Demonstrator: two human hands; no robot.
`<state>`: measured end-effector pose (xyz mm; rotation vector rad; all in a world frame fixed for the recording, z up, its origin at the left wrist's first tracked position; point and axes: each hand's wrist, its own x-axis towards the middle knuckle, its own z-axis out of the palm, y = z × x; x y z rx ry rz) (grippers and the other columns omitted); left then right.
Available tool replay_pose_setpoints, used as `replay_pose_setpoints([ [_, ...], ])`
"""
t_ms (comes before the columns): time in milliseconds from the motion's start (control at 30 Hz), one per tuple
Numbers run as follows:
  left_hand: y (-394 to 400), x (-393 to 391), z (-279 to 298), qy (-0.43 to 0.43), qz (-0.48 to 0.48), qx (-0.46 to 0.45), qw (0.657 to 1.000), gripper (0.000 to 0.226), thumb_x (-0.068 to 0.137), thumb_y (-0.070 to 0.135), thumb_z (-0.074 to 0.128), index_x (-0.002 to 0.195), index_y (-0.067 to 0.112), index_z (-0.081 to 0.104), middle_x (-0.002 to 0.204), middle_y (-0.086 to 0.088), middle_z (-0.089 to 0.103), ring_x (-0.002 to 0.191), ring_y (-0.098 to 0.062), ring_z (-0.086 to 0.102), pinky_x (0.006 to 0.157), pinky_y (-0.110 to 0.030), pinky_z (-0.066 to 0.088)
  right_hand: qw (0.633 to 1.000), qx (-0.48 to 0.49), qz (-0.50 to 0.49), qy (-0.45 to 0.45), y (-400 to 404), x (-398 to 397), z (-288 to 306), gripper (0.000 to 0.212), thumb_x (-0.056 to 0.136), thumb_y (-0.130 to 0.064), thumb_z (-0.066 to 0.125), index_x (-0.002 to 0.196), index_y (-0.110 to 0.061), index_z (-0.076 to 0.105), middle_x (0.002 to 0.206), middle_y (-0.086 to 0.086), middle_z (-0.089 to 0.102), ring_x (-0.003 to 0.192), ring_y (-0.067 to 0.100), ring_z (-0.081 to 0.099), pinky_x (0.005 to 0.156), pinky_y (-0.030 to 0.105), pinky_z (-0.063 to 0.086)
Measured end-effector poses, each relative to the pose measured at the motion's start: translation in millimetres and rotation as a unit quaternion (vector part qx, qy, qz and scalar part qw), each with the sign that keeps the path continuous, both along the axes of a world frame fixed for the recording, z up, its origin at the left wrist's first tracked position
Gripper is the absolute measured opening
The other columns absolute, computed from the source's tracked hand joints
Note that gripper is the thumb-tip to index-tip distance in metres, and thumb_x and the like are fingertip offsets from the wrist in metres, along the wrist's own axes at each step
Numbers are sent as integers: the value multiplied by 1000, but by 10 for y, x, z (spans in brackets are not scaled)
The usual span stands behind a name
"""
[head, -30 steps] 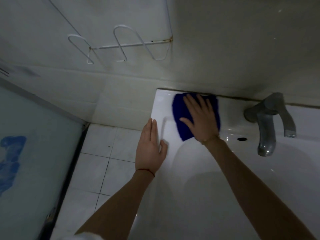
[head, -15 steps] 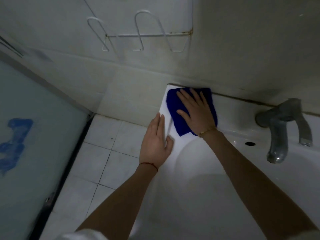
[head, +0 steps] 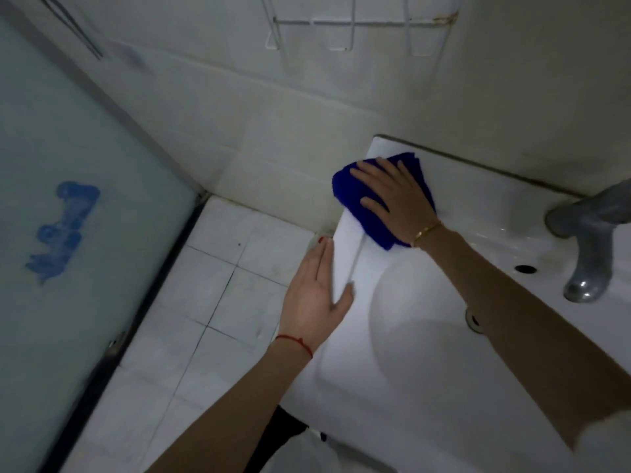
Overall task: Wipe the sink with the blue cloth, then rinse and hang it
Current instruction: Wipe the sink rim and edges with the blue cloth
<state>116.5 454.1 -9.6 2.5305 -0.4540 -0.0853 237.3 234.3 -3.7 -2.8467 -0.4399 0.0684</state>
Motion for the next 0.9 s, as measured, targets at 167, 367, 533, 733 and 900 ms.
replay_pose_setpoints([
  [167,258,-302,32,-1,-31,-23,999,70,97,34,60,152,2,30,154,-11,38,142,-19,34,114,-34,37,996,8,-83,20,283,-125,-24,58,98,-44,16,149,-23,31,156,-2,29,145,29,21,118,48,8],
  [367,663,-542,10,-9,-93,-39,995,64,99,35,52,150,1,34,152,-10,40,141,-16,34,117,-29,32,995,73,-59,28,739,-985,-151,54,103,-40,13,151,-18,26,159,0,22,148,26,13,120,49,12],
  [533,1008,-681,14,-1,-147,-46,988,62,100,38,46,149,1,35,151,-11,42,140,-18,38,113,-35,38,992,109,-60,-30,1165,-1582,14,48,100,-19,35,148,-11,29,152,0,23,144,14,4,119,25,-7],
  [733,1298,-832,52,6,-221,-40,974,62,99,41,45,149,6,36,150,-8,42,137,-16,39,112,-34,41,961,194,-162,111,1450,-2381,148,52,103,-18,40,150,-27,19,155,-15,11,146,8,4,121,28,6],
  [900,1444,-870,34,-6,-262,-18,965,62,99,33,54,151,7,33,155,-3,35,141,-12,33,118,-25,26,952,156,-238,109,1502,-2967,329,41,102,-23,43,143,-18,44,147,1,44,136,17,39,115,31,28],
])
